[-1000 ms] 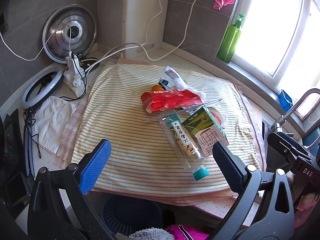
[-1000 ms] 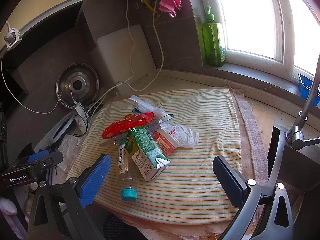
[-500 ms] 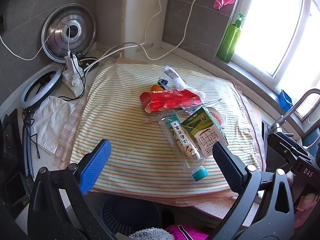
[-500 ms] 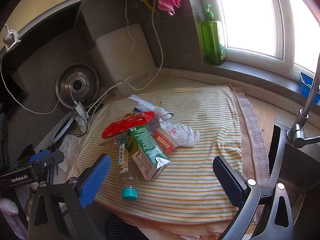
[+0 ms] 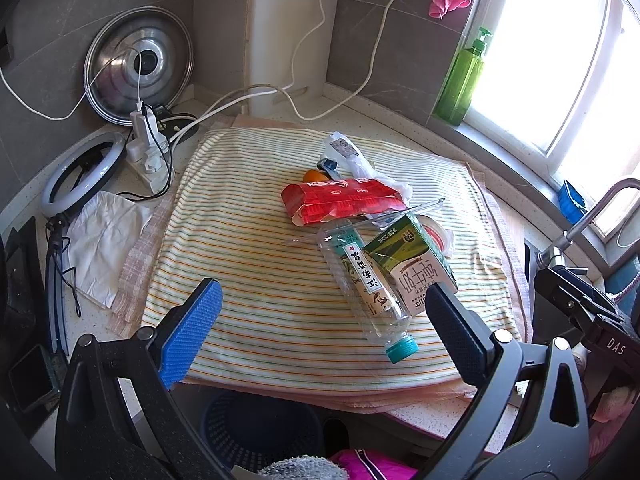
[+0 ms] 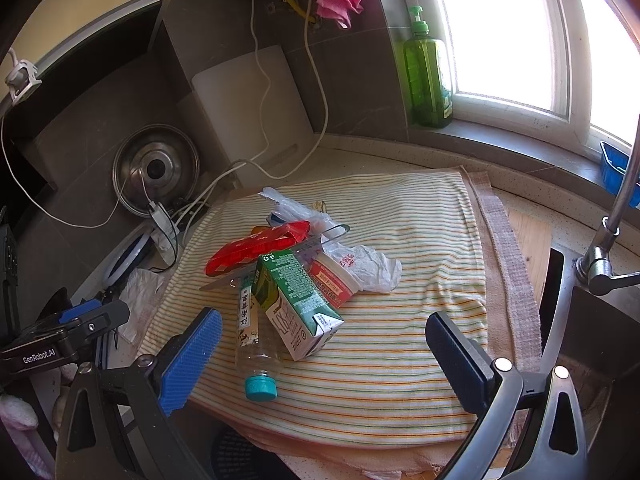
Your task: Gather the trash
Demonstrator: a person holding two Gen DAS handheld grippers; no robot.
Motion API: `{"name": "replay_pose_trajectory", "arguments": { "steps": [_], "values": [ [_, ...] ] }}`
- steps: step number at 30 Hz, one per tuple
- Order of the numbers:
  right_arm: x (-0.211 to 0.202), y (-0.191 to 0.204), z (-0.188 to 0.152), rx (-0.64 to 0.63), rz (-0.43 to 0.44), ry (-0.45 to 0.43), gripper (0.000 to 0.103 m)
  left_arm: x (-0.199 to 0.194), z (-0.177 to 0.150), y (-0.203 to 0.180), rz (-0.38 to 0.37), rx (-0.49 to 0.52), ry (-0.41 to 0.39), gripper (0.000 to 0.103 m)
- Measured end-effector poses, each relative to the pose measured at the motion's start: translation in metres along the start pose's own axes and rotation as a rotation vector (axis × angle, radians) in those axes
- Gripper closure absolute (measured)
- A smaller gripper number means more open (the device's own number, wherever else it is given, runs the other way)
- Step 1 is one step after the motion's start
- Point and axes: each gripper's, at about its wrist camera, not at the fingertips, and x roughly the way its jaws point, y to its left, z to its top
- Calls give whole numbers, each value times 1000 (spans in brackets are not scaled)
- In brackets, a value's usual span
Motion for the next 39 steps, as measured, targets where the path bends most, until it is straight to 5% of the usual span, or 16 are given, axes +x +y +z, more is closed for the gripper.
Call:
{"name": "replay_pose_trajectory", "arguments": {
  "steps": [20, 39],
  "values": [
    [9, -7, 1, 18, 44, 47, 2, 14, -7, 11, -9, -23, 13, 0],
    [38, -7, 0, -38, 101, 107, 8, 52, 22, 35, -23, -81, 58, 2]
  ]
}}
